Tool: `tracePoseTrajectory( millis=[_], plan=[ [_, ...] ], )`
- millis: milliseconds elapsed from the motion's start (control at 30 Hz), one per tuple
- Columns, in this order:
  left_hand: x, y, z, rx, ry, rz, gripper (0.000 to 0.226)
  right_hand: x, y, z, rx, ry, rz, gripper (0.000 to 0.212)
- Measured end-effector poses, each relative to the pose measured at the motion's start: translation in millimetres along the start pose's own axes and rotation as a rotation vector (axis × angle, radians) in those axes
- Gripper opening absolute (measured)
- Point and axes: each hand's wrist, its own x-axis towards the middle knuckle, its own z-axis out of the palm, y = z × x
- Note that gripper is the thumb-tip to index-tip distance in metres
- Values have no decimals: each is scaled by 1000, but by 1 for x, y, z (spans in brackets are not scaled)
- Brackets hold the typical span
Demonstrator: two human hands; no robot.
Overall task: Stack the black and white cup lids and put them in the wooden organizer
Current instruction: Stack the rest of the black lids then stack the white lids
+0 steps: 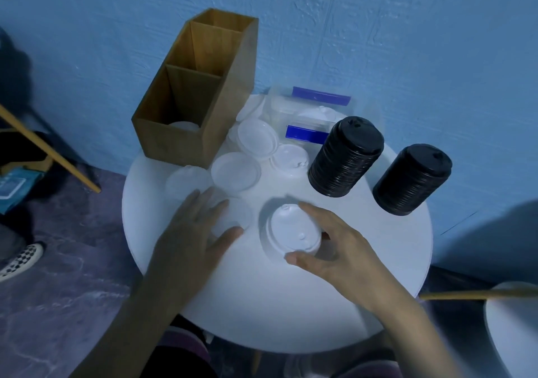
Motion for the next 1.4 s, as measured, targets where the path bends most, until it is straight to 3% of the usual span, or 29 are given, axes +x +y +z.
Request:
tracePoseTrajectory(
  millis=[267,400,567,767,867,967,1033,1100,1200,1300,1400],
  plan=[
    [18,21,21,-2,-32,190,71,-12,8,-5,-9,-12,-13,79],
    [27,16,17,69,87,255,58,-16,9,-4,-26,1,-28,81],
    [5,16,11,-49,215,304,38,-11,5,5,-14,23,-53,83],
    [-22,16,1,-109,237,277,38,-6,7,5,27,-78,-61,87],
    [-32,28,-2,-218,195,234,40,-5,8,0,149,-42,-73,63],
    [-29,33,5,-230,91,168,65,12,14,-5,320,50,-41,31],
    [-26,33,8,-185,63,173,82,31,19,-8,258,80,-20,39],
    [-23,35,10,-168,13,183,94,48,23,-9,7,100,-49,48],
    [-21,41,12,-210,-55,193,108,61,19,-3,-221,144,-102,38],
    [-16,48,18,-250,-64,202,102,63,17,5,-273,223,-160,24],
    [-15,51,20,-268,-55,198,90,62,24,5,-168,287,-152,12]
  ],
)
